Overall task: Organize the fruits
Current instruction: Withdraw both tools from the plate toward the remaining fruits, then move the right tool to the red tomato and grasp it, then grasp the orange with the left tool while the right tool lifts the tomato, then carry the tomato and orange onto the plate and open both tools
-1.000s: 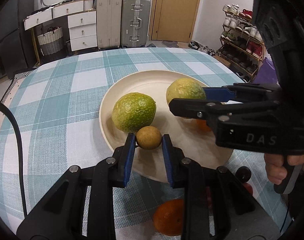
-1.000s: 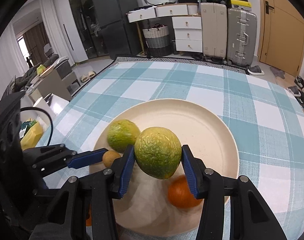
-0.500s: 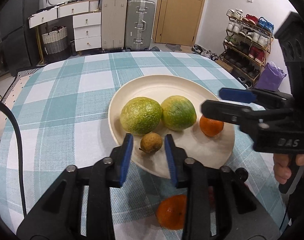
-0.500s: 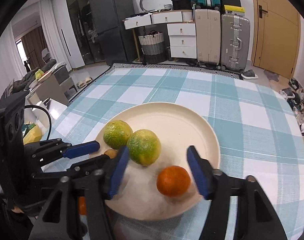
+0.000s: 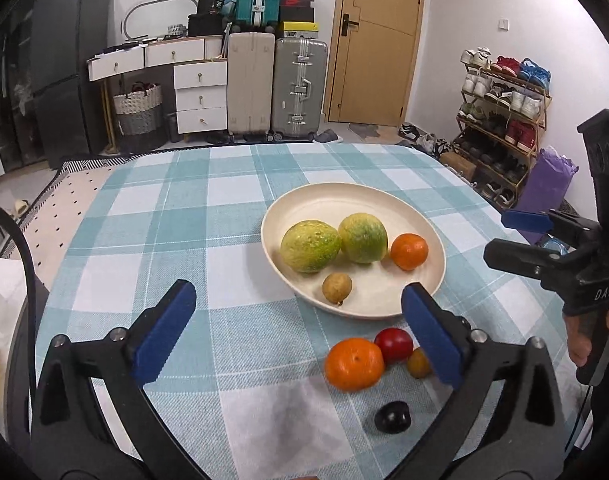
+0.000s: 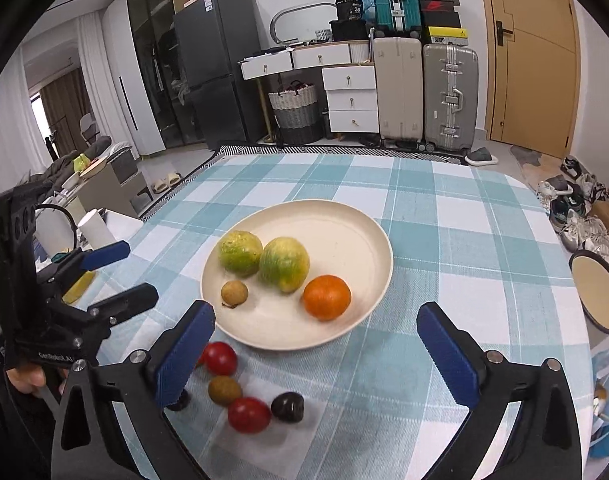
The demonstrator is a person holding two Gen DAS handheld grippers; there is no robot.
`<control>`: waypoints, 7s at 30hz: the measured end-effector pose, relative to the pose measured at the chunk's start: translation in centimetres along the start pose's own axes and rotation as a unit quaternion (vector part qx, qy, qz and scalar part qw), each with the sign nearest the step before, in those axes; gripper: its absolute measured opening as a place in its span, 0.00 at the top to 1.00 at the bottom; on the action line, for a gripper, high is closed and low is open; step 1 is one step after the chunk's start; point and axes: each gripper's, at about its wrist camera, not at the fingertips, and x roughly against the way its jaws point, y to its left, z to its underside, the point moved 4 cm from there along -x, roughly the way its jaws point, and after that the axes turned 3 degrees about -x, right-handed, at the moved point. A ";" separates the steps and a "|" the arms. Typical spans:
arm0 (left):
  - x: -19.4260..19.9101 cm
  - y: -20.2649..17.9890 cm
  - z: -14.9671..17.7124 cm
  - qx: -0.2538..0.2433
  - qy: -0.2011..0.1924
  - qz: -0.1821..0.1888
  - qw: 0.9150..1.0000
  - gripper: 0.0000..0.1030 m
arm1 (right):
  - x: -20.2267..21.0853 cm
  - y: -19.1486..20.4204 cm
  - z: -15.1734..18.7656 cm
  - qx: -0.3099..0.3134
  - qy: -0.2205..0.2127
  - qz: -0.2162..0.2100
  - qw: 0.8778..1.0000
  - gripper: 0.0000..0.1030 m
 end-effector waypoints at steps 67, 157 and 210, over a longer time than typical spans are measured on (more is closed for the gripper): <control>-2.8 -0.8 4.3 0.008 0.066 0.036 0.997 0.00 | -4.0 -1.7 7.9 0.040 0.120 0.073 0.989 0.00; -4.9 -2.1 5.3 0.010 0.121 0.095 0.988 0.46 | -2.0 3.9 7.3 0.048 0.080 -0.068 0.993 0.70; -5.7 -5.0 -1.1 -0.007 0.041 0.101 0.994 0.64 | -2.5 -1.8 -0.2 -0.017 0.009 -0.032 0.999 0.70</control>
